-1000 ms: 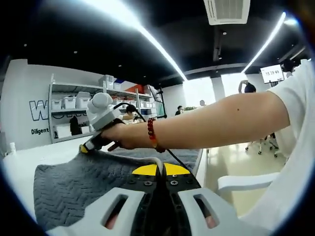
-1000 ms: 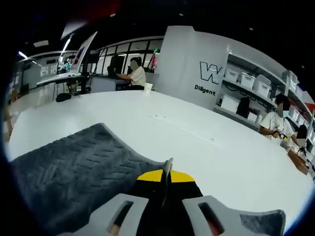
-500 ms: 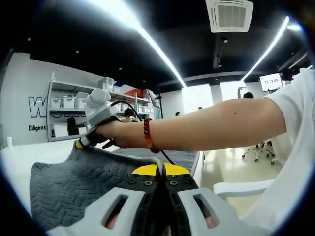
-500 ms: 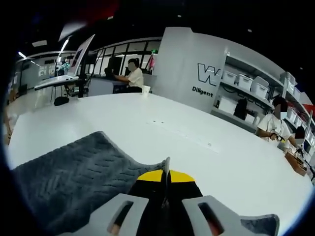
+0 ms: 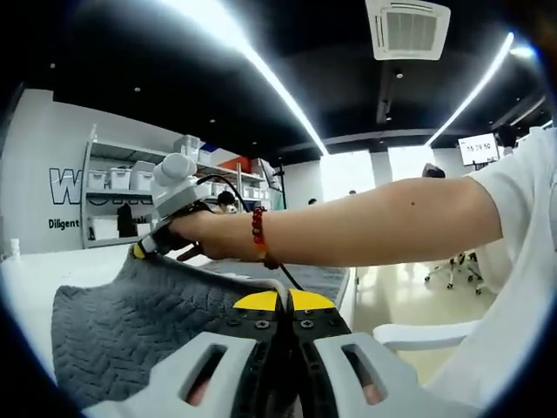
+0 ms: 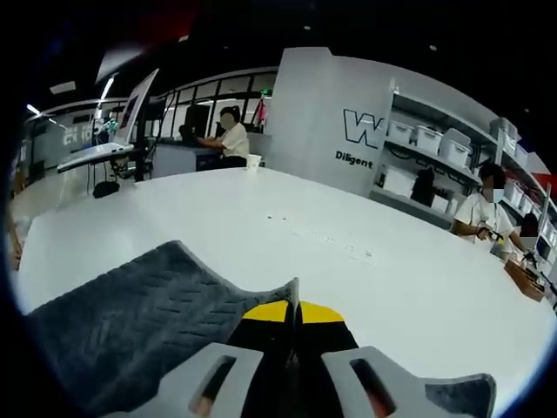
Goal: Open the folded towel by lifting each exposed corner and separating the folded layers until the towel lies flat within the target outline without major curled edges
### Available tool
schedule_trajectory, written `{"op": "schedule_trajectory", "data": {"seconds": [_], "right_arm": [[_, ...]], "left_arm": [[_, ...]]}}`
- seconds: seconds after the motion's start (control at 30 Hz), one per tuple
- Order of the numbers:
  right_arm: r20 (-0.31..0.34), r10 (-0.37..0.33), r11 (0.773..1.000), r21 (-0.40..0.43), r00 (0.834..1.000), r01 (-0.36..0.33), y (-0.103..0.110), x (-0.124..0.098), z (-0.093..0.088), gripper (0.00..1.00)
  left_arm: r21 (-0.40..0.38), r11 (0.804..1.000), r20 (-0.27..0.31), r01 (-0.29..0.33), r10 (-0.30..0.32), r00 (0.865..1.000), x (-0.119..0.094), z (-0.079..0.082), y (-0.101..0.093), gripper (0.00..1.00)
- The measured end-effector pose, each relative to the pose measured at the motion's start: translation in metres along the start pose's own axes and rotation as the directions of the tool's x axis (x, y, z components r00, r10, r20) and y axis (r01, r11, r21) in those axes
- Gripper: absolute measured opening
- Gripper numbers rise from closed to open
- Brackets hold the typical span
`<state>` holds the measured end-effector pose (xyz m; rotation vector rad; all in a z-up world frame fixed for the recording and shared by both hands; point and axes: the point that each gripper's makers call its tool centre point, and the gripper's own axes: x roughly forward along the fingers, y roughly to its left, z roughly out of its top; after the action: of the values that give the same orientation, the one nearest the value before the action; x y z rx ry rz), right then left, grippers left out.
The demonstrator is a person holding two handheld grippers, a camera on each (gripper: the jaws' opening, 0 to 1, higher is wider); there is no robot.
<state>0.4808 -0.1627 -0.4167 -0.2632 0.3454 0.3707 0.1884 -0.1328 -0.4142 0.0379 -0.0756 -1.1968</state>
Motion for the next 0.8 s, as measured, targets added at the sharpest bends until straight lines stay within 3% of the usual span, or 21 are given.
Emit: {"op": "schedule_trajectory", "data": {"seconds": [0.8], "right_arm": [[0.014, -0.01, 1.0, -0.016, 1.0, 0.01, 0.006, -0.002, 0.014, 0.0]], "left_arm": [[-0.037, 0.999, 0.034, 0.012, -0.011, 0.999, -0.012, 0.009, 0.004, 0.0]]}}
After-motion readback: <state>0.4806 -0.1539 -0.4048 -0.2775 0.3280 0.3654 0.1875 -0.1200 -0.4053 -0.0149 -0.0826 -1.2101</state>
